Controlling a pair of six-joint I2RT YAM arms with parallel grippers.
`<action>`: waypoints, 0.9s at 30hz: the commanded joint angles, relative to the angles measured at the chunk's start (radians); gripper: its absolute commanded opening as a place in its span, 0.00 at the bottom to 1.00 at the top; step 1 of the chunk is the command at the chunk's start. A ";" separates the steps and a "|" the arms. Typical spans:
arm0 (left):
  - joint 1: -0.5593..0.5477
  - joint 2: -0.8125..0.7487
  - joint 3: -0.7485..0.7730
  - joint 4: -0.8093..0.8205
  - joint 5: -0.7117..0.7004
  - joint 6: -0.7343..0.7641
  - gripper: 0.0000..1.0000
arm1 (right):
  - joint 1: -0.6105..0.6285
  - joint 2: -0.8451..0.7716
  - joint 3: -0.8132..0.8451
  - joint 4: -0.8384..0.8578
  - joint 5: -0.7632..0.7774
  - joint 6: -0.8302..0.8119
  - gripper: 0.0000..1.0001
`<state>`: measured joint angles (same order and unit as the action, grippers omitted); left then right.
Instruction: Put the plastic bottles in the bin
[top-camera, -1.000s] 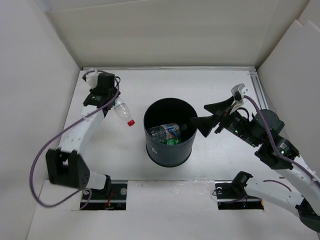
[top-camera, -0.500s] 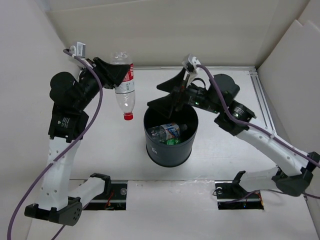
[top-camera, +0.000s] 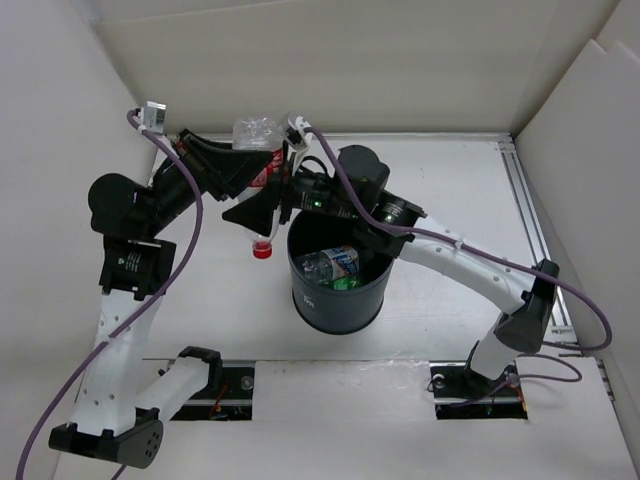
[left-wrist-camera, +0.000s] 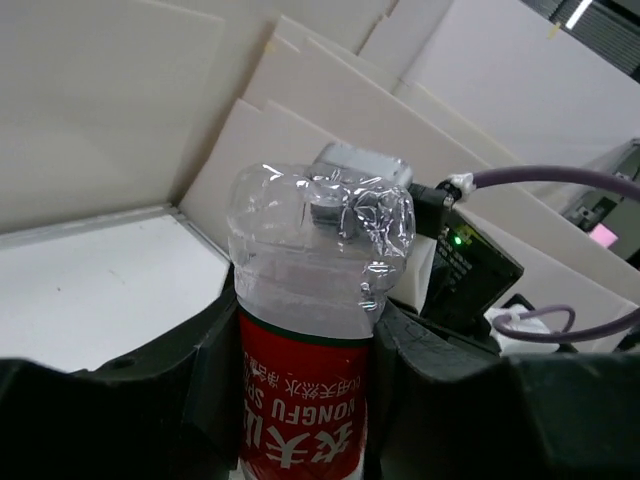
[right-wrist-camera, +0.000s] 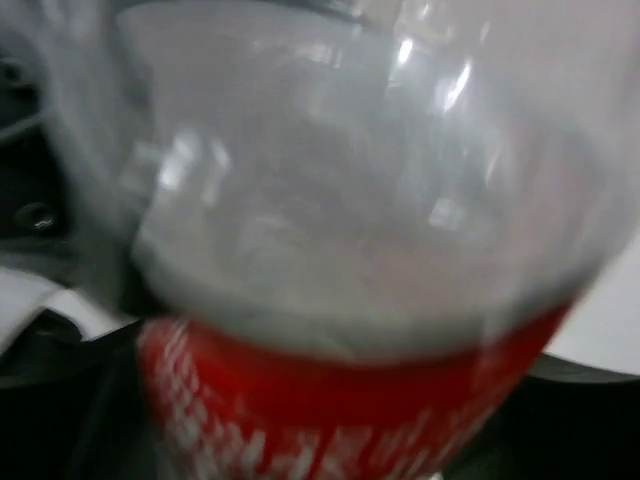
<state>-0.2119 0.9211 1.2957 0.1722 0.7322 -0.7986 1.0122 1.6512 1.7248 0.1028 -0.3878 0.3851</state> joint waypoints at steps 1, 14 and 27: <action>-0.003 -0.011 0.001 0.158 0.053 -0.086 0.05 | 0.006 0.010 0.012 0.113 -0.016 0.031 0.73; -0.003 -0.013 0.223 -0.382 -0.428 0.182 1.00 | -0.138 -0.241 -0.273 0.014 0.115 -0.081 0.00; -0.003 -0.117 -0.007 -0.412 -0.500 0.255 1.00 | -0.239 -0.451 -0.499 -0.097 0.197 -0.173 1.00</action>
<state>-0.2142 0.8185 1.3163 -0.2371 0.2722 -0.5880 0.7792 1.2198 1.2510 0.0231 -0.2169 0.2409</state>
